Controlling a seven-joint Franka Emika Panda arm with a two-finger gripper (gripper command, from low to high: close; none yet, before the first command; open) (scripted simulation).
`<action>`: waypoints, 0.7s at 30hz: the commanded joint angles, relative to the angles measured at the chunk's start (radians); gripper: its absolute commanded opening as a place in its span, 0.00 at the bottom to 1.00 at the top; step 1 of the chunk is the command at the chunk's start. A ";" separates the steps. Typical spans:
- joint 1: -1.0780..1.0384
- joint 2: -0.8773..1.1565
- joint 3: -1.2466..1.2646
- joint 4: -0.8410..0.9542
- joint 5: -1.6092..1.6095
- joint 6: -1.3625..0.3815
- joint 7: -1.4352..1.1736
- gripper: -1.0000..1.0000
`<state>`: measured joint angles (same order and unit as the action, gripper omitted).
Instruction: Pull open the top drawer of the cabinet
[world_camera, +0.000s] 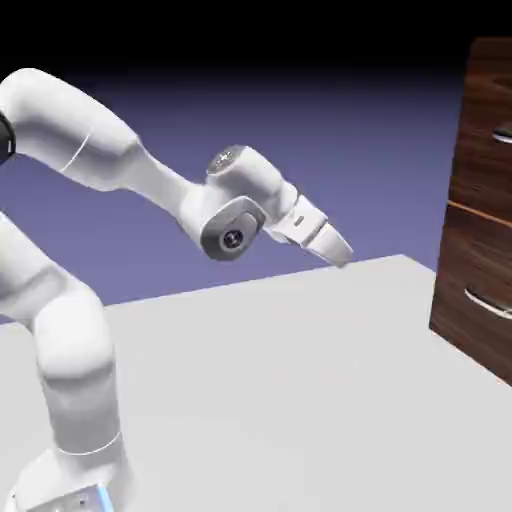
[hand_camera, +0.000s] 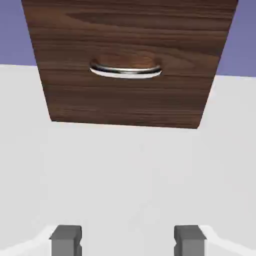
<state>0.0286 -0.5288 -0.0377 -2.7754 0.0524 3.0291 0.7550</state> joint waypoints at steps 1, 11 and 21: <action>0.014 0.034 -0.031 0.029 0.044 -0.007 0.012 0.50; 0.152 0.376 -0.344 0.316 0.478 -0.072 0.127 0.50; 0.289 0.717 -0.656 0.603 0.913 -0.138 0.243 0.50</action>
<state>0.3179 0.1882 -0.6941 -2.1725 0.9657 2.8909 0.9980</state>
